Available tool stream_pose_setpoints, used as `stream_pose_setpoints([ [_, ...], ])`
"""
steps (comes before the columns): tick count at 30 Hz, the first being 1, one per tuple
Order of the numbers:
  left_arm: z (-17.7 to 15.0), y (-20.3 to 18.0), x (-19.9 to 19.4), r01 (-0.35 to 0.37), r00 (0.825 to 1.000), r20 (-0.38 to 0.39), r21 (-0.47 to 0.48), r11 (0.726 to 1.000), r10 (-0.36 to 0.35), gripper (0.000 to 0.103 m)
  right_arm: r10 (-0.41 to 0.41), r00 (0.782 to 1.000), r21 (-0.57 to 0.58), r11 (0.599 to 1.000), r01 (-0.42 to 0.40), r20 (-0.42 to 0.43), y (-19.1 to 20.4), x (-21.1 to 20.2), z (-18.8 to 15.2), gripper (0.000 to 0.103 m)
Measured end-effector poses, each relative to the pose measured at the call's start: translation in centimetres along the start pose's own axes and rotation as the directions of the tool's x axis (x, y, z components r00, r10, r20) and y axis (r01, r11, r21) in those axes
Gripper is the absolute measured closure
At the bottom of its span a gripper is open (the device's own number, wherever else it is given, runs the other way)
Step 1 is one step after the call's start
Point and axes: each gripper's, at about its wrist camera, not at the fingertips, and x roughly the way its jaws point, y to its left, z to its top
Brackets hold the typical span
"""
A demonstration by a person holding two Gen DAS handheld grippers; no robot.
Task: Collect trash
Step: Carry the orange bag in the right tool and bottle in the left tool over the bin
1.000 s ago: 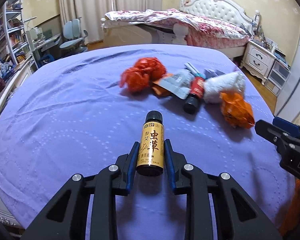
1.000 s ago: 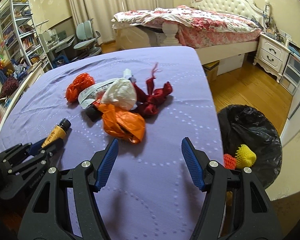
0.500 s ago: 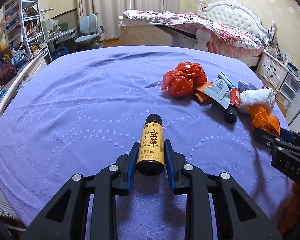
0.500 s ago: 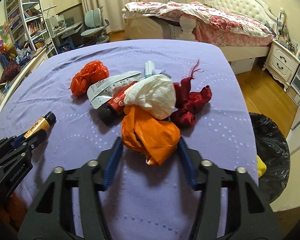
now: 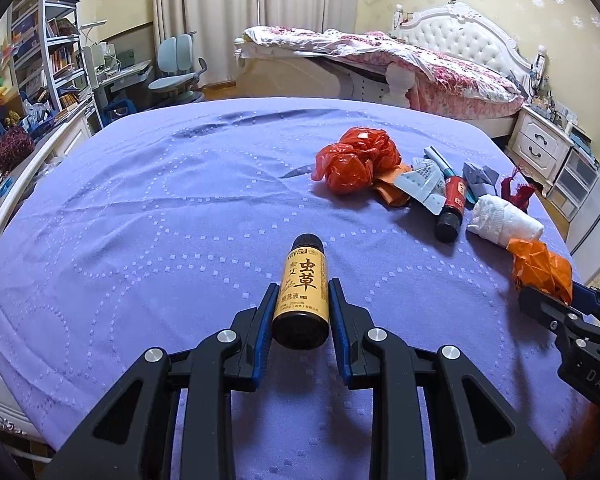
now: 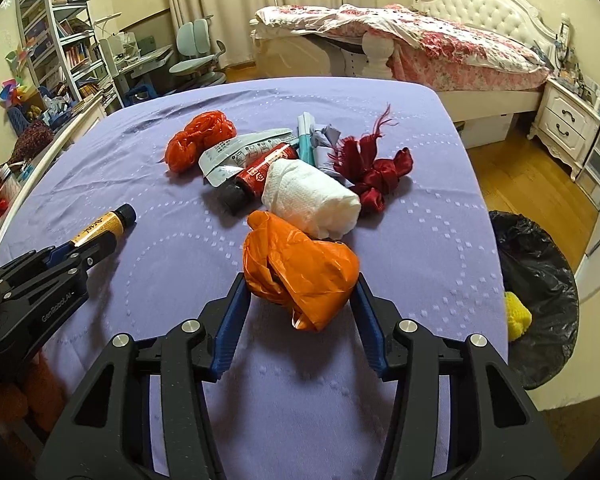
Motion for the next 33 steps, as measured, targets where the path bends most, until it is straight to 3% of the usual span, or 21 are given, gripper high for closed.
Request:
stream_pose_setpoints([
  [15, -0.2, -3.7, -2.4, 0.065, 0.996, 0.058, 0.045, 0.997, -0.068, 0.076, -0.048, 0.997, 0.109, 0.993, 0.041, 0.056, -4.5, -3.6, -1.6, 0.053],
  [24, 0.4, -8.5, -3.6, 0.136, 0.984, 0.098, 0.13, 0.982, -0.15, 0.076, -0.125, 0.988, 0.199, 0.974, 0.104, 0.095, -9.0, -5.4, -2.0, 0.053],
  [33, 1.5, -14.8, -3.8, 0.215, 0.965, 0.103, 0.228, 0.95, -0.243, 0.075, -0.22, 0.97, 0.29, 0.939, 0.183, 0.101, -14.3, -6.3, -2.3, 0.053],
])
